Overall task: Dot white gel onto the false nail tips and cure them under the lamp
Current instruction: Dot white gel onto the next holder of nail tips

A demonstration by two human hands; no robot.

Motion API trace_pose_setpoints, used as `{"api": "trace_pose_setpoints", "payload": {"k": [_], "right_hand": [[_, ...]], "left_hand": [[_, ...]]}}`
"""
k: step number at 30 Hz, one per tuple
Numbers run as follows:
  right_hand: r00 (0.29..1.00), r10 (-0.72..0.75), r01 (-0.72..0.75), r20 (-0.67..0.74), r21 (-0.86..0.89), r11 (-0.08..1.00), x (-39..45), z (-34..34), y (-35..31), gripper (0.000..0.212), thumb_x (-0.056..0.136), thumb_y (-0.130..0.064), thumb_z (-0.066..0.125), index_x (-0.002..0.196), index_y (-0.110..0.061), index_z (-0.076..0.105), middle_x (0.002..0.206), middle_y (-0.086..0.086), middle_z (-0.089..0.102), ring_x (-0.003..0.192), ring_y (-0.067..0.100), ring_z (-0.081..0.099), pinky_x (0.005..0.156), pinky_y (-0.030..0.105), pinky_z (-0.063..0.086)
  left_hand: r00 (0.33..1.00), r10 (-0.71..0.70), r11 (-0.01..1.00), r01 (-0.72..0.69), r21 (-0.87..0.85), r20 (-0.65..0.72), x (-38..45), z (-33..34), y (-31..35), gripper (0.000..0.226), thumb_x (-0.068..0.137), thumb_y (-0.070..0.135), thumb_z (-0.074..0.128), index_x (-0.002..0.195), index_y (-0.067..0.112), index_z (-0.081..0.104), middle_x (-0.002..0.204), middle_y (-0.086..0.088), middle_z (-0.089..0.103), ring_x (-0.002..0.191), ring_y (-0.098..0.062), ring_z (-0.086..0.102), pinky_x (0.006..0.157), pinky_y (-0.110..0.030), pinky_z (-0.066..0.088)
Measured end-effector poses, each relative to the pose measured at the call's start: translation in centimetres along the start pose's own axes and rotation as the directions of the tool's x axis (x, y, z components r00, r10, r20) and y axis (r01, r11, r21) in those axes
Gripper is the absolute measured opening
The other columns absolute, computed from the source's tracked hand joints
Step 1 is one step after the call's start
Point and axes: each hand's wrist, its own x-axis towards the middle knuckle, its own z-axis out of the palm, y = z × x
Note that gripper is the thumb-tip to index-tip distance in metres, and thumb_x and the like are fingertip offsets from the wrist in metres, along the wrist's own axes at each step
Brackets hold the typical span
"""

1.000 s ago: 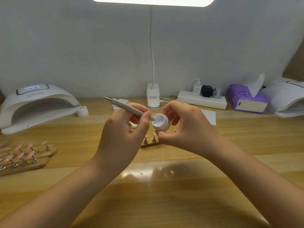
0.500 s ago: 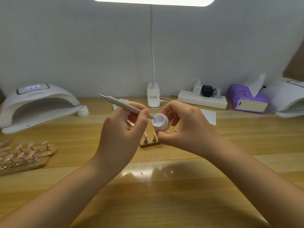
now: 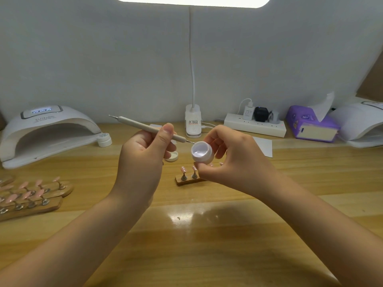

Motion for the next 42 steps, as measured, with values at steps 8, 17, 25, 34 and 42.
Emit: {"api": "trace_pose_setpoints", "payload": {"k": [8, 17, 25, 34, 42], "right_hand": [[1.000, -0.009, 0.009, -0.017, 0.029, 1.000, 0.0, 0.0, -0.1, 0.042, 0.068, -0.045, 0.078, 0.096, -0.022, 0.058, 0.082, -0.012, 0.060, 0.073, 0.007, 0.054, 0.062, 0.023, 0.049], [0.998, -0.026, 0.028, -0.060, 0.017, 0.999, 0.0, 0.1, -0.3, 0.039, 0.066, -0.044, 0.079, 0.090, -0.023, 0.058, 0.078, -0.012, 0.059, 0.071, 0.009, 0.052, 0.061, 0.026, 0.047], [0.995, -0.037, 0.036, -0.095, -0.012, 0.999, 0.0, 0.1, -0.2, 0.037, 0.066, -0.038, 0.080, 0.091, -0.021, 0.058, 0.076, -0.011, 0.056, 0.070, 0.009, 0.051, 0.062, 0.032, 0.048], [0.995, -0.048, 0.046, -0.089, -0.019, 0.999, -0.1, 0.2, -0.4, 0.039, 0.066, -0.038, 0.080, 0.093, -0.020, 0.058, 0.078, -0.009, 0.057, 0.071, 0.010, 0.051, 0.063, 0.032, 0.049], [0.996, -0.045, 0.042, -0.082, -0.034, 0.999, -0.1, 0.2, -0.5, 0.040, 0.066, -0.039, 0.080, 0.094, -0.020, 0.059, 0.079, -0.009, 0.057, 0.071, 0.010, 0.052, 0.063, 0.032, 0.050]], "left_hand": [[0.990, -0.142, 0.988, 0.142, -0.057, 0.009, 0.2, -0.1, -0.2, 0.028, 0.088, 0.044, 0.062, 0.071, 0.023, 0.072, 0.062, 0.008, 0.062, 0.058, -0.004, 0.055, 0.058, -0.024, 0.042], [0.998, -0.061, 0.998, 0.061, -0.003, 0.031, 0.0, 0.0, -0.3, 0.027, 0.088, 0.045, 0.061, 0.077, 0.022, 0.070, 0.060, 0.009, 0.061, 0.058, -0.002, 0.055, 0.055, -0.018, 0.043], [0.955, 0.280, 0.935, -0.295, 0.198, 0.103, -1.0, 0.2, 0.4, 0.012, 0.090, 0.037, 0.060, 0.080, 0.033, 0.065, 0.071, 0.002, 0.066, 0.064, -0.014, 0.060, 0.055, -0.021, 0.048], [0.935, 0.327, 0.906, -0.351, 0.237, 0.135, -1.0, 0.2, 0.2, 0.008, 0.091, 0.033, 0.060, 0.084, 0.033, 0.063, 0.070, 0.000, 0.065, 0.065, -0.012, 0.059, 0.054, -0.013, 0.044], [0.935, 0.329, 0.909, -0.352, 0.224, 0.134, -1.1, 0.2, 0.2, 0.008, 0.088, 0.037, 0.059, 0.083, 0.032, 0.063, 0.070, -0.001, 0.065, 0.065, -0.014, 0.060, 0.055, -0.013, 0.045]]}}
